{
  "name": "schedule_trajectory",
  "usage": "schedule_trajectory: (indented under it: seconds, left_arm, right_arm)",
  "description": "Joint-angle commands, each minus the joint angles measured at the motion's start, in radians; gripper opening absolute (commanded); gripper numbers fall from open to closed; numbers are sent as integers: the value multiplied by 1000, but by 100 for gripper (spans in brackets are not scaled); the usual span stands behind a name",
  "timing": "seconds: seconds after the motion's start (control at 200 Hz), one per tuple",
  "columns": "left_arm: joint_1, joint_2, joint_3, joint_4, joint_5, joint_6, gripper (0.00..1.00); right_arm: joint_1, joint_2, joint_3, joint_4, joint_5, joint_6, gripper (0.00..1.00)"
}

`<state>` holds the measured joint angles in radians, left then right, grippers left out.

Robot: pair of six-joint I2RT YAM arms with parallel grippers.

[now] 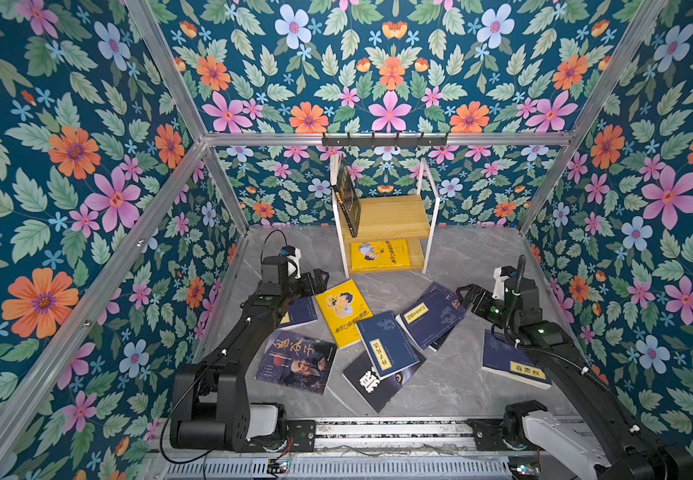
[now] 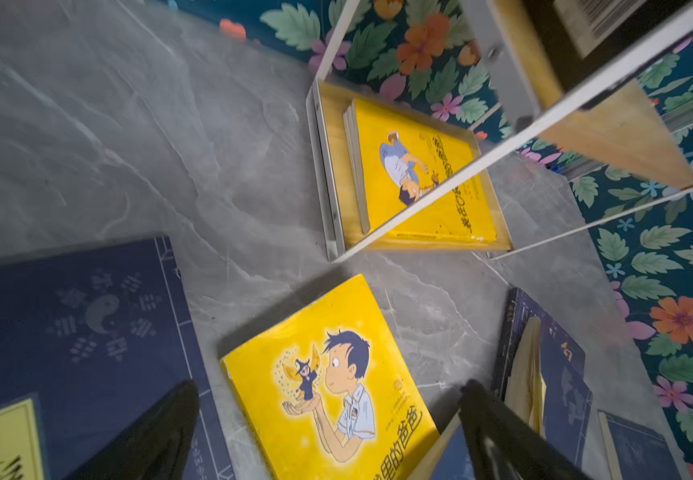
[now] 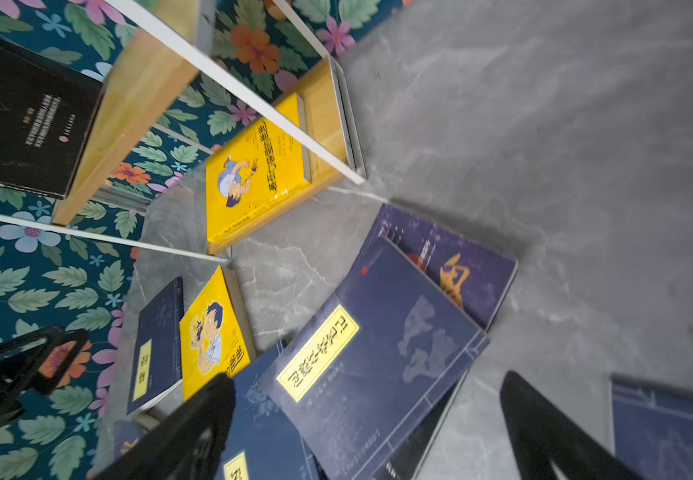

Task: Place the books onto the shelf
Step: 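Reach both grippers toward the dark-blue book with yellow title label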

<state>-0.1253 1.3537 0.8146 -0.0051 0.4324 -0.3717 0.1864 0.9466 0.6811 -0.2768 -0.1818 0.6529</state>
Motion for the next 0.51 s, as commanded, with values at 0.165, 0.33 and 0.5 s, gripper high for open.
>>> schedule_trajectory:
  seconds: [0.165, 0.33, 0.5]
  left_arm:
    - [-87, 67, -35, 121, 162, -148, 94]
    - [-213, 136, 61, 81, 152, -134, 91]
    - [-382, 239, 187, 10, 146, -104, 88]
  right_arm:
    - [37, 40, -63, -55, -97, 266, 94]
    - [37, 113, -58, -49, -124, 267, 90]
    - [37, 230, -46, 31, -195, 346, 80]
